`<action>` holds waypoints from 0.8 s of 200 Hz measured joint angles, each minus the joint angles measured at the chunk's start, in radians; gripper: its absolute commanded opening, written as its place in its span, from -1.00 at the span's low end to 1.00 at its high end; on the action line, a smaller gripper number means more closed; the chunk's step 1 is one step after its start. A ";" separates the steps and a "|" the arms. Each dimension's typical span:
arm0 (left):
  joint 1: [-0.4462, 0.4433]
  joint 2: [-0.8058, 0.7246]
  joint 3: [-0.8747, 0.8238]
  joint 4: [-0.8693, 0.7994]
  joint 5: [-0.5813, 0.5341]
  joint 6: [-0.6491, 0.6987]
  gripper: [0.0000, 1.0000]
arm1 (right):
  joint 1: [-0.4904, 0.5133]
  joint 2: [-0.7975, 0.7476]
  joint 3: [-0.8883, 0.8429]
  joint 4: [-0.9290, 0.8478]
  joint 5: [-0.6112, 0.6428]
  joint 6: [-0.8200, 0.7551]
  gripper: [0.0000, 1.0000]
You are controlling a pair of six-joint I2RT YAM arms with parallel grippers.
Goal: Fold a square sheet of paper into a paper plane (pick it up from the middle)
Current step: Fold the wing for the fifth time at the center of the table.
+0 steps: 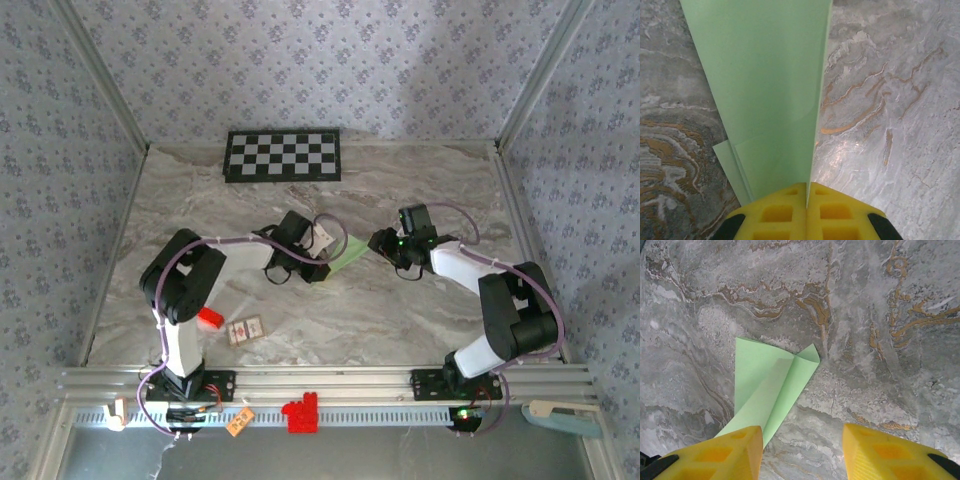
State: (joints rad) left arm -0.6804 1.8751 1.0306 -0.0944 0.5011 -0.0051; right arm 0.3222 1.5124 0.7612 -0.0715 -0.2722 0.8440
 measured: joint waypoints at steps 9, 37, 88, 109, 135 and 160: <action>0.000 0.006 0.017 -0.021 0.005 -0.004 -1.00 | 0.000 0.000 -0.001 0.002 -0.004 0.000 -0.06; 0.000 0.014 0.058 -0.077 0.012 -0.012 -1.00 | 0.000 0.000 -0.006 0.011 -0.008 -0.001 -0.07; 0.000 0.064 0.125 -0.163 0.054 -0.049 -1.00 | 0.000 0.000 -0.014 0.030 -0.019 -0.007 -0.08; 0.000 0.085 0.144 -0.190 0.076 -0.066 -1.00 | 0.000 0.000 -0.017 0.039 -0.024 -0.007 -0.08; 0.000 0.098 0.167 -0.214 0.105 -0.080 -1.00 | 0.000 0.000 -0.021 0.044 -0.032 -0.008 -0.08; 0.000 0.114 0.180 -0.227 0.126 -0.095 -1.00 | -0.002 0.000 -0.022 0.051 -0.036 -0.010 -0.09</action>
State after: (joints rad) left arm -0.6804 1.9888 1.2106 -0.3210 0.6266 -0.0998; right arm 0.3202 1.5127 0.7395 -0.0208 -0.3080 0.8337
